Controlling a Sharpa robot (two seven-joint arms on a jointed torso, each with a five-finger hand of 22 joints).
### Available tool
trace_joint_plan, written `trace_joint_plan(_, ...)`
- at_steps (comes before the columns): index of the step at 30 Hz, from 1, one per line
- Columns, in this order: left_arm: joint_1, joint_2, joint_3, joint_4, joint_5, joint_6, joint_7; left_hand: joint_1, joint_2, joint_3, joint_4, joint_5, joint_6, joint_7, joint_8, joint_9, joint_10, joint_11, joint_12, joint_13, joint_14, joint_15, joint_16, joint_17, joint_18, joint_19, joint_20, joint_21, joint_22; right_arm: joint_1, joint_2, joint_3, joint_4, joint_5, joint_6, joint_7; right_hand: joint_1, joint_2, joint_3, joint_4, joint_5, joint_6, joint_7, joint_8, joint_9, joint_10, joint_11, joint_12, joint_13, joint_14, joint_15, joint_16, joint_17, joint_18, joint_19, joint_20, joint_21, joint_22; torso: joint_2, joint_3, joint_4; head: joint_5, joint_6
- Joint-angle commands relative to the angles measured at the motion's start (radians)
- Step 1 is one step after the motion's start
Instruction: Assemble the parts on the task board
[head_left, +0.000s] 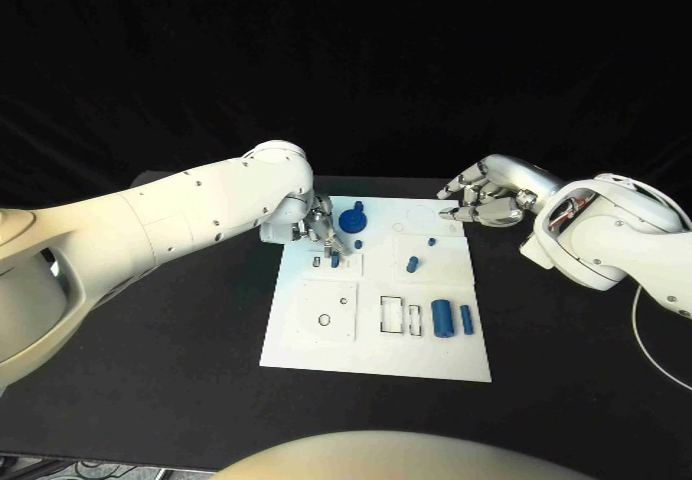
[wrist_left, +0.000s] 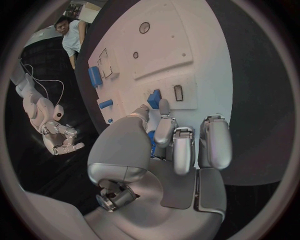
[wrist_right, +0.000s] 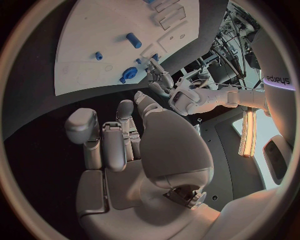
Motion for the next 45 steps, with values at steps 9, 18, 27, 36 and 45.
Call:
trace_joint_plan(9, -0.001, 0.004, -0.001, -0.002, 0.005, 0.049, 0.006, 0.040, 0.003, -0.001, -0.016, 0.004, 0.004, -0.001, 0.004, -0.006, 0.005, -0.004, 0.001, -0.001, 0.107, -0.009, 0.002, 0.263, 0.000, 0.006, -0.005, 0.006, 0.057, -0.001, 0.000, 0.000, 0.001, -0.004, 0.014, -0.002, 0.011, 0.003, 0.003, 0.007, 0.007, -0.008, 0.002, 0.007, -0.001, 0.003, -0.001, 0.005, 0.003, 0.049, 0.000, -0.003, 0.002, 0.009, -0.007, 0.002, -0.005, 0.000, 0.000, -0.0003, 0.0003, -0.001, -0.003)
trace_joint_plan(18, -0.001, 0.005, -0.001, -0.001, 0.005, 0.064, 0.004, 0.062, 0.004, 0.001, -0.027, 0.005, 0.005, -0.003, 0.005, -0.009, 0.005, -0.005, 0.000, -0.003, 0.107, -0.009, 0.002, 0.263, 0.000, 0.006, -0.005, 0.005, 0.057, -0.001, 0.000, 0.000, 0.001, -0.004, 0.016, -0.003, 0.011, 0.003, 0.003, 0.007, 0.007, -0.008, 0.002, 0.007, -0.001, 0.003, -0.001, 0.005, 0.003, 0.049, 0.000, -0.003, 0.002, 0.009, -0.007, 0.002, -0.005, 0.000, 0.000, -0.0001, 0.0010, -0.001, -0.006)
trace_joint_plan(27, -0.001, 0.004, -0.001, 0.000, 0.019, 0.041, 0.008, 0.186, 0.051, 0.090, -0.103, 0.014, -0.008, -0.011, -0.001, -0.021, 0.004, -0.013, -0.003, -0.004, 0.107, -0.017, 0.002, 0.263, 0.000, 0.006, -0.012, 0.005, 0.060, -0.001, 0.001, 0.000, 0.000, -0.004, 0.016, -0.002, 0.011, 0.003, 0.003, 0.007, 0.007, -0.008, 0.002, 0.007, -0.001, 0.003, -0.001, 0.005, 0.003, 0.049, 0.000, -0.003, 0.002, 0.009, -0.007, 0.002, -0.005, 0.000, -0.001, -0.0001, 0.0006, 0.001, -0.006)
trace_joint_plan(36, -0.001, 0.001, -0.002, 0.004, 0.067, 0.032, 0.015, 0.196, -0.017, 0.334, -0.194, 0.013, -0.024, 0.002, 0.007, -0.033, -0.001, -0.002, -0.020, -0.019, 0.107, -0.008, 0.002, 0.263, 0.001, 0.004, -0.005, -0.001, 0.060, -0.001, 0.001, 0.000, -0.001, -0.004, 0.018, -0.003, 0.011, 0.004, 0.004, 0.009, 0.010, -0.007, 0.002, 0.008, -0.001, 0.005, -0.001, 0.007, 0.004, 0.049, 0.000, -0.004, 0.000, 0.009, -0.007, 0.002, -0.006, -0.001, -0.001, -0.0005, 0.0012, 0.001, -0.008)
trace_joint_plan(45, -0.001, -0.013, -0.002, 0.020, 0.103, 0.029, 0.007, 0.151, -0.063, 0.446, -0.232, 0.016, -0.029, 0.005, 0.023, -0.030, -0.006, -0.001, -0.036, -0.038, 0.107, -0.006, 0.002, 0.263, 0.001, 0.003, -0.003, -0.004, 0.061, -0.001, 0.002, 0.000, -0.002, -0.004, 0.022, -0.004, 0.011, 0.004, 0.005, 0.009, 0.012, -0.007, 0.002, 0.008, -0.001, 0.005, -0.001, 0.008, 0.005, 0.049, 0.000, -0.004, 0.001, 0.009, -0.006, 0.002, -0.006, 0.000, -0.001, -0.0004, 0.0011, 0.001, -0.008)
